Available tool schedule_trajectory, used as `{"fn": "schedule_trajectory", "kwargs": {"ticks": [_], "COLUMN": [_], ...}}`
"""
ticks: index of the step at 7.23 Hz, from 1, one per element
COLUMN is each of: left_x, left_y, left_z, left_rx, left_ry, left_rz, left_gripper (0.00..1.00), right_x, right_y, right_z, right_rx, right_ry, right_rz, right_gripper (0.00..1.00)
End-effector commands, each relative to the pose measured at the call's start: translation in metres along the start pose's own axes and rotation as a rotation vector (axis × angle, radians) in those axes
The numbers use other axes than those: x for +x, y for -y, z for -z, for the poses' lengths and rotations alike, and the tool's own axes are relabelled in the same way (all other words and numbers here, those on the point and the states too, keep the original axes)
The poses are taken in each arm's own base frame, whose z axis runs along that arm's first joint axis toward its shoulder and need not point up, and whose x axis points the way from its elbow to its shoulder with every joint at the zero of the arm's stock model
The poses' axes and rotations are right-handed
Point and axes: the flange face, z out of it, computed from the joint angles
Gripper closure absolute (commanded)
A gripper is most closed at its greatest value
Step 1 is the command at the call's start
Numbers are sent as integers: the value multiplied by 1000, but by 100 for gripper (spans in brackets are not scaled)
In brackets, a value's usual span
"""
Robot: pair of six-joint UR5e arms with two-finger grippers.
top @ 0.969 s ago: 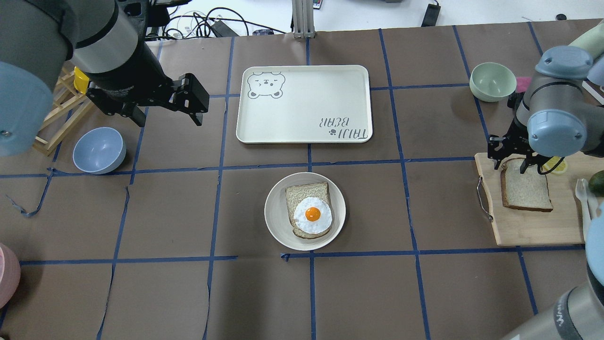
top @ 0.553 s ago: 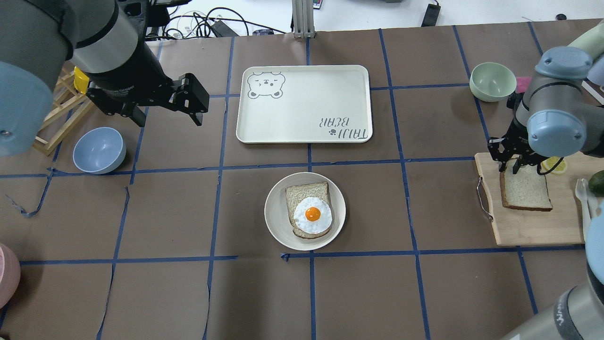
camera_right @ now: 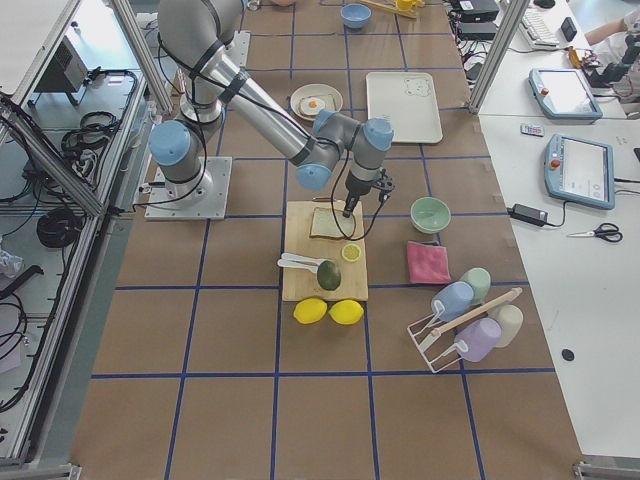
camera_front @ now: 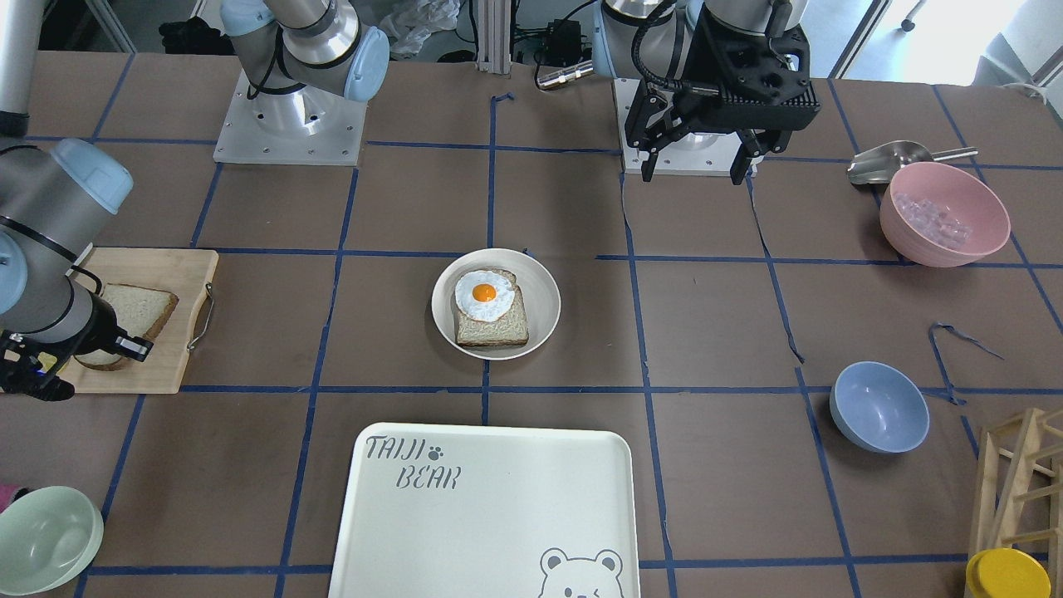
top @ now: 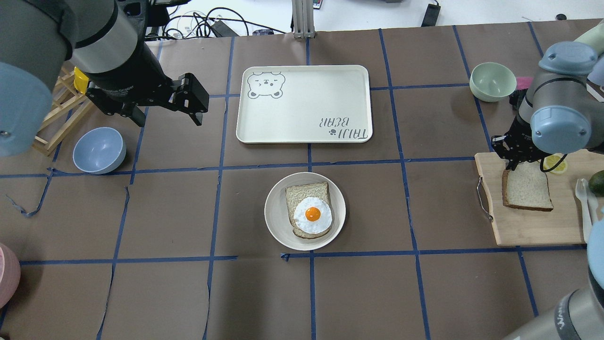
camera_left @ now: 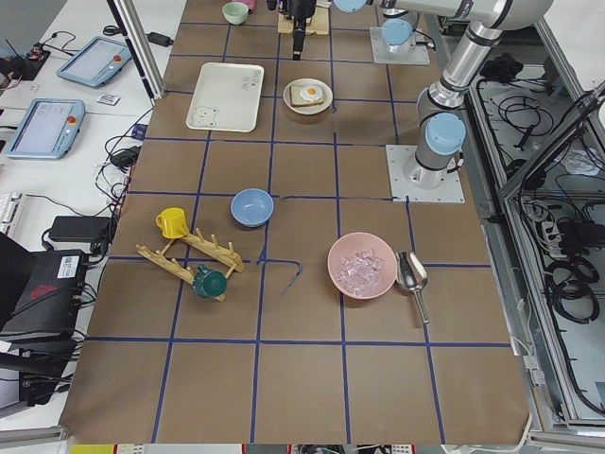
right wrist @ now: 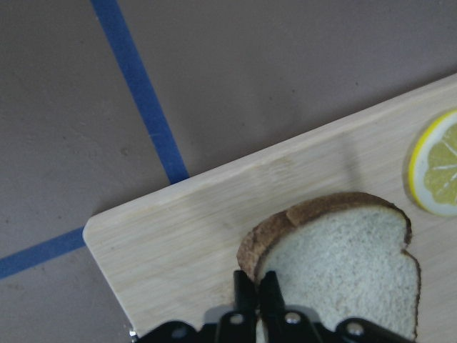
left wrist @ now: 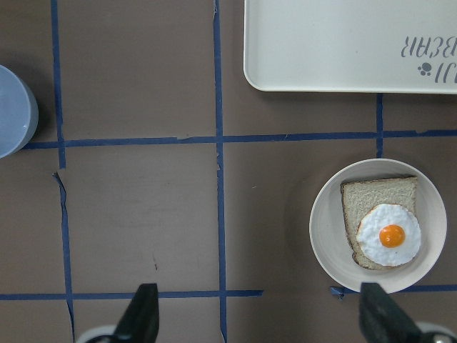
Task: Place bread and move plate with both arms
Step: 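Lower the right gripper and grasp the bread slice by its crust, then lift the bread slice and carry it over the white plate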
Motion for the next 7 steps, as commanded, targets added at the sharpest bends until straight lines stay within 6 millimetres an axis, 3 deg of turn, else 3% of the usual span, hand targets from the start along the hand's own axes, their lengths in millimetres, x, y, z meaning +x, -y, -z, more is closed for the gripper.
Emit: {"fn": "schedule_trajectory", "kwargs": {"ticks": [1,2,4,6,7], "left_x": [-1,-1,-1,-1,-1], "left_y": [0,0,0,0,1], "left_z": [0,0,0,0,0], "left_rx": [0,0,1,0,3], "left_ry": [0,0,0,0,0], "left_rz": [1,2,2,2,2], "left_gripper": [0,0,0,0,0], "right_x": [0,-9,-58,-144,-191], "right_y": [-7,-14,-40,-72,-101], "right_z": [40,67,133,178,185], "right_rx": [-31,-34,-15,24,11], "right_ry": [9,8,-8,-31,2], "right_rz": [15,34,91,148,79], "right_gripper": [100,100,100,100,100]}}
